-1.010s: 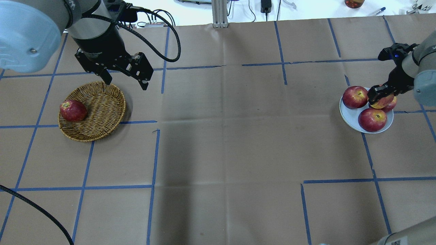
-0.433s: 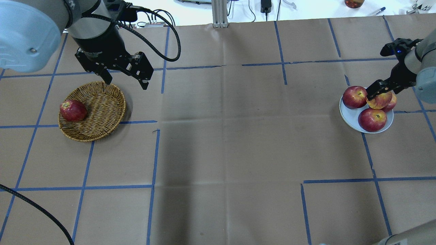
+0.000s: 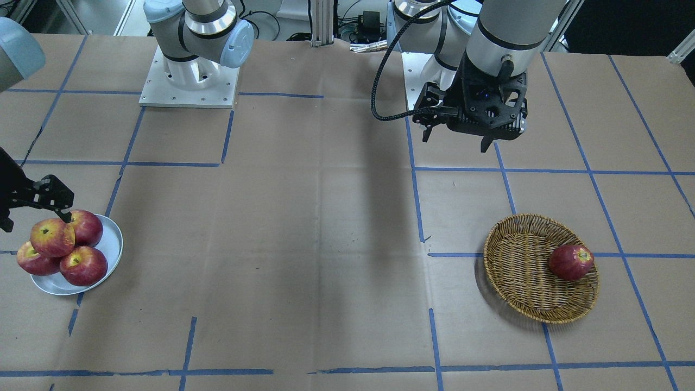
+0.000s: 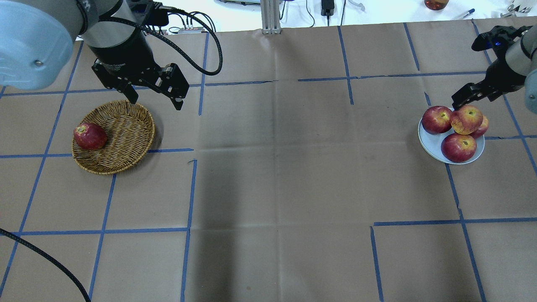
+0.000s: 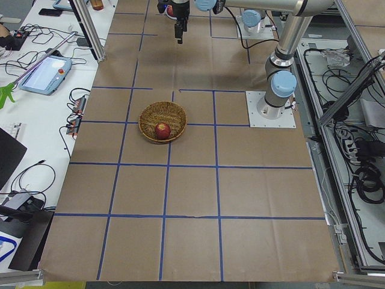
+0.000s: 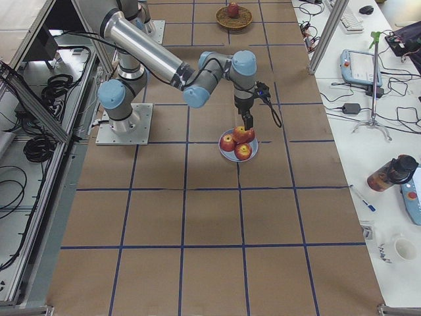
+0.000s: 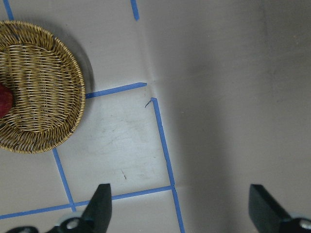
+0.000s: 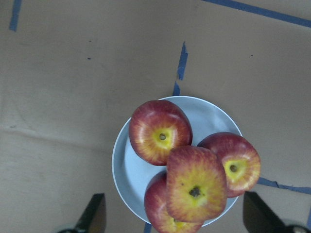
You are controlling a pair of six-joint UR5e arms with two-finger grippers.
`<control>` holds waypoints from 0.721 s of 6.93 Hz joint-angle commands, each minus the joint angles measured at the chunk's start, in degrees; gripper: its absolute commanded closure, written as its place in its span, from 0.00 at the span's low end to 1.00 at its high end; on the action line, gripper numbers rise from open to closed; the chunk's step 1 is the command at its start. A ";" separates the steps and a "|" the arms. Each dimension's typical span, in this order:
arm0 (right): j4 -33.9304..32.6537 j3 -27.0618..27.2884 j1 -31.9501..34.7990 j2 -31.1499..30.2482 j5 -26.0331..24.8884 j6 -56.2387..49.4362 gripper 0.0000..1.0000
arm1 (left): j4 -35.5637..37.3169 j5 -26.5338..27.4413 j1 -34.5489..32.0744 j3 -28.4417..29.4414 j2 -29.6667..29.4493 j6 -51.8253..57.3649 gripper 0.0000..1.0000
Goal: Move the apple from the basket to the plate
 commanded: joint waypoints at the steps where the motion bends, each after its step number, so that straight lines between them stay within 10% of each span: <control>1: 14.13 -5.74 6.02 -5.50 -0.61 11.35 0.00 | 0.00 -0.09 0.00 -0.02 0.12 0.07 0.01; 5: 22.89 -5.95 19.04 -11.32 -0.71 34.05 0.00 | 0.00 -0.18 0.00 0.06 -0.49 -0.71 0.01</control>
